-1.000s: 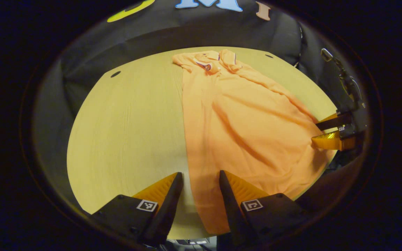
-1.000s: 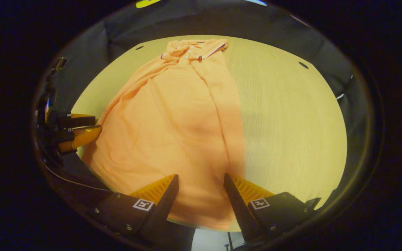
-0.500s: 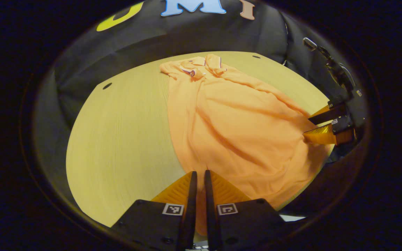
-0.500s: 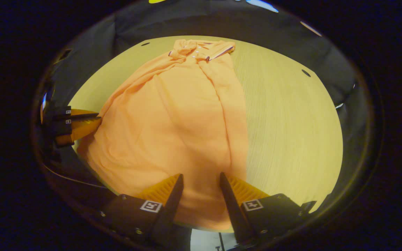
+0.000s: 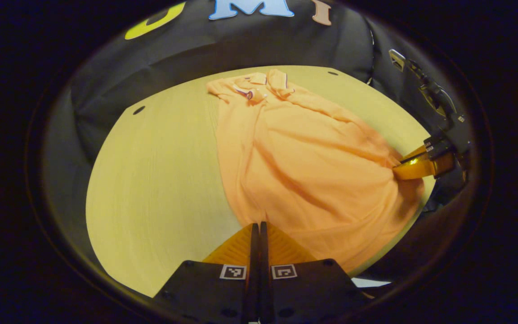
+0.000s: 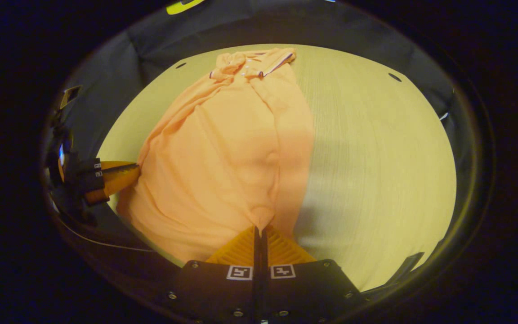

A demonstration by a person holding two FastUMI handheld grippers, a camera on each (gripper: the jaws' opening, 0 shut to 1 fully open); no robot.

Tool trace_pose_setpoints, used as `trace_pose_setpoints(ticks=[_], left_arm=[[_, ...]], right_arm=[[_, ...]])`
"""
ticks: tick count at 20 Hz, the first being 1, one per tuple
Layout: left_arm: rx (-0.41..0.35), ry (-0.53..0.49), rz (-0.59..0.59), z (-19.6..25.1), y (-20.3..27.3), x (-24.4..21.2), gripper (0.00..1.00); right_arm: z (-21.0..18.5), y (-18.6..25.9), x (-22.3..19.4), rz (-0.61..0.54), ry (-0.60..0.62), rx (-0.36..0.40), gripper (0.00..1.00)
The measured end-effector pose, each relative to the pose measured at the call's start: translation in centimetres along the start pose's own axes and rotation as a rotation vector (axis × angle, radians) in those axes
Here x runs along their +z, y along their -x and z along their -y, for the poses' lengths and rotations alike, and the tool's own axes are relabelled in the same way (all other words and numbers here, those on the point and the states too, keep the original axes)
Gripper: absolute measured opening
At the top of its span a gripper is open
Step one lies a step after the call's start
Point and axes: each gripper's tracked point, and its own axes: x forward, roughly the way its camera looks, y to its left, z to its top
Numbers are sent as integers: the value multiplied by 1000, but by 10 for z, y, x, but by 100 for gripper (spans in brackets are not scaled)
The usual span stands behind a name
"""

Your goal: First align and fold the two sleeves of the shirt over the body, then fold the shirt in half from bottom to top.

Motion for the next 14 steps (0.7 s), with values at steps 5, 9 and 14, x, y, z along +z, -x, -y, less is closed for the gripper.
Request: trace_pose_setpoints(ticks=[5,9,14], left_arm=[[7,59,59,-9,6,36,6],[26,75,125,-22,6,79,6],[49,66,215,-45,4,140,6]], right_arm=[[-2,13,26,63,-17,-2,0],[-3,24,62,131,-31,3,0],[4,31,118,221,-14,2,0]])
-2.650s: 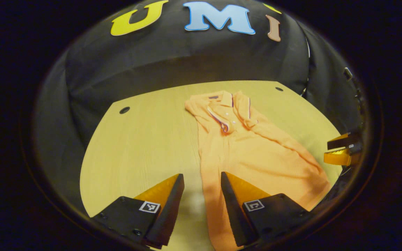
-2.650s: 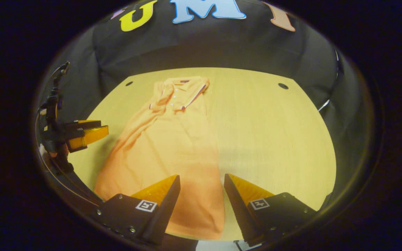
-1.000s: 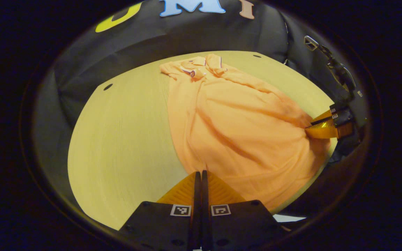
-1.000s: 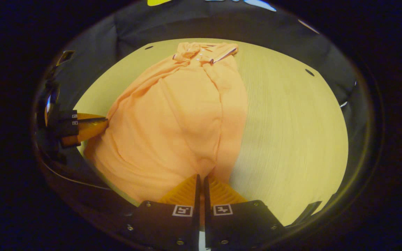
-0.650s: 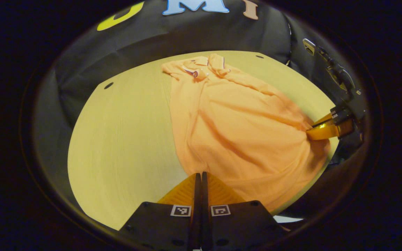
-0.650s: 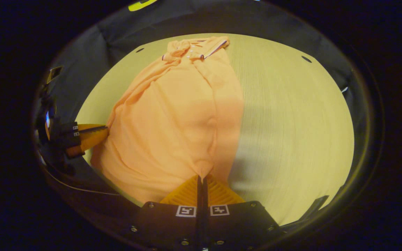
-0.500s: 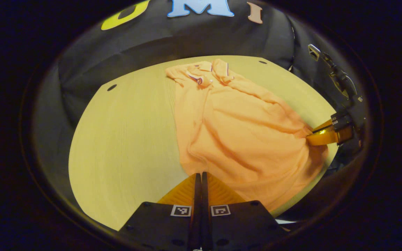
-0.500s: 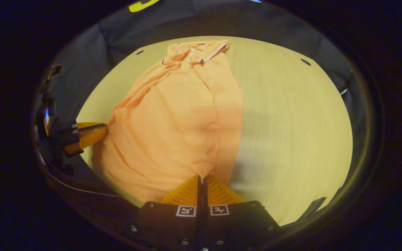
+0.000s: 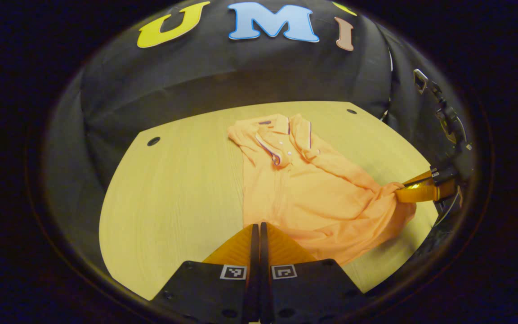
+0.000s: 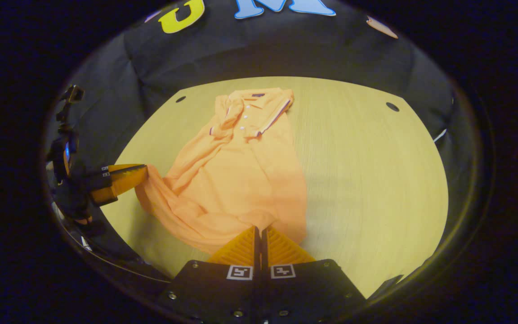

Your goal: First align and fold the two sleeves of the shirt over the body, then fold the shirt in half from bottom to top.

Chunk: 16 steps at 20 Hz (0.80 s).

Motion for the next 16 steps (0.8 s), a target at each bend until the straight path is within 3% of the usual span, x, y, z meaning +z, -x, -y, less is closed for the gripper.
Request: trace_pose_setpoints(ticks=[7,16], left_arm=[[20,20,110,-31,-38,94,6],[17,17,223,-58,-124,211,6]], right_arm=[[23,-17,101,140,17,-17,0],[57,-59,234,289,1,-26,0]])
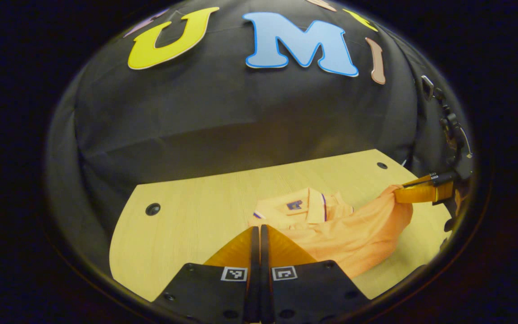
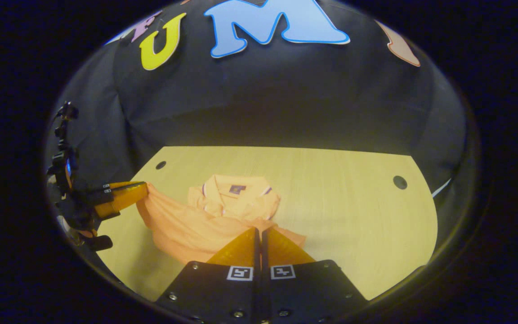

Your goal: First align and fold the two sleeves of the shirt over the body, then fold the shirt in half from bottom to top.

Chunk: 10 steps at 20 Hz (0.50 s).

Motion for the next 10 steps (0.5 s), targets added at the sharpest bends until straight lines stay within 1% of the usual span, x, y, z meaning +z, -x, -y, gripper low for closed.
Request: trace_pose_setpoints(ticks=[1,4,6,10], left_arm=[[-4,0,9,-2,-12,8,5],[2,7,20,-11,-45,19,6],[14,45,32,-24,-66,27,5],[51,119,36,-57,-102,33,5]], right_arm=[[2,-12,12,12,-6,0,0],[11,-40,41,44,-13,-2,0],[15,-61,55,62,-16,0,0],[26,-101,67,74,-20,-10,0]])
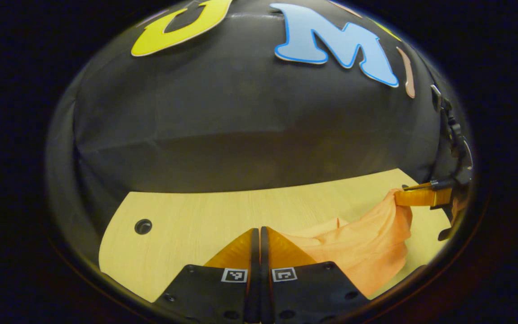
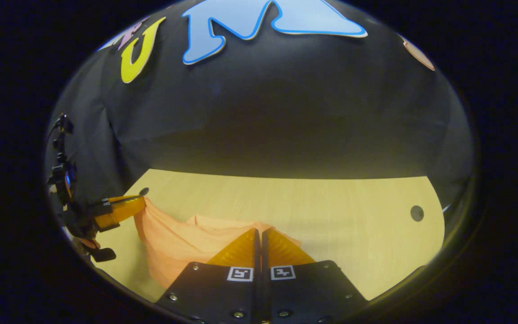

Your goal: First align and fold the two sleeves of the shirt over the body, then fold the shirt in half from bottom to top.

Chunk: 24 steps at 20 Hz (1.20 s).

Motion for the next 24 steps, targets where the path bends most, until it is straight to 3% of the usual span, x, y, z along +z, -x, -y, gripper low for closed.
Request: trace_pose_setpoints(ticks=[5,10,21,24], left_arm=[[5,-7,15,-10,-47,1,5],[23,-19,-27,-11,-87,-32,5],[56,73,-81,-26,-104,-77,6],[32,89,-81,-18,-103,-76,17]], right_arm=[[14,-49,-1,10,-36,-12,0],[19,-86,-16,-13,-29,-8,0],[25,-107,-49,-54,-71,-2,0],[27,-103,-50,-62,-57,-19,7]])
